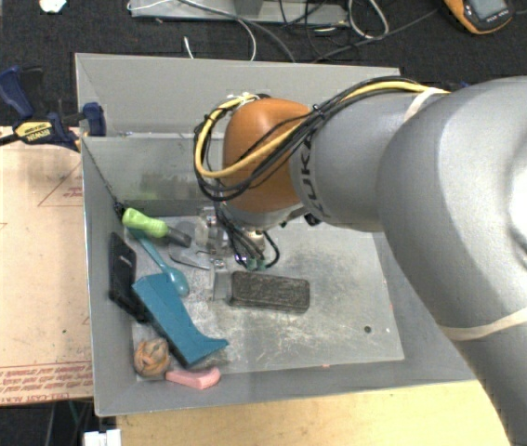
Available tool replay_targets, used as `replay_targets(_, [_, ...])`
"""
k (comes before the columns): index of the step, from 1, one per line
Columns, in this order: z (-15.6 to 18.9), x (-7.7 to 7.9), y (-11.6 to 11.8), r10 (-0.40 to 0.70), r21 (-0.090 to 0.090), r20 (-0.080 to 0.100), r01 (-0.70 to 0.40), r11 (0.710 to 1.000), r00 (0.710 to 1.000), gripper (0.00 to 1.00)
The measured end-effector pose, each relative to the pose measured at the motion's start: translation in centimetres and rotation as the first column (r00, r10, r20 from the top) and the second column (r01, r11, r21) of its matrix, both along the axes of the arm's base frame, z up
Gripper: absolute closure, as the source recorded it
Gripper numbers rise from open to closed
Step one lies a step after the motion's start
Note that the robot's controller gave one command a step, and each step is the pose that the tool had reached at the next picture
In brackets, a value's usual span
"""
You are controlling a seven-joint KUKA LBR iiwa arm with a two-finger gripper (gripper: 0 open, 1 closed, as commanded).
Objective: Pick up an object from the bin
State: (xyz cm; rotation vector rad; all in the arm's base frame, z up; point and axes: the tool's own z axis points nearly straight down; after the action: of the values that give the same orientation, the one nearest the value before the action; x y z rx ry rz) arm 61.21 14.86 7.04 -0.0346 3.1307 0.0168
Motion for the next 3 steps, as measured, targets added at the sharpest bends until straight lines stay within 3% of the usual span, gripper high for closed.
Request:
replay_targets(1, [5.0, -0.4, -3.3, -0.122, 0.0, -0.001, 0.122, 0.993, 0.993, 0.0])
replay_targets(2, [7.9, 1.1, -5.4, -0.079, 0.001, 0.001, 0.079, 0.997, 0.997, 0.0])
replay_targets(3, [5.0, 2.1, -6.4, 0.112, -0.002, 0.004, -0.112, 0.994, 0.994, 0.0])
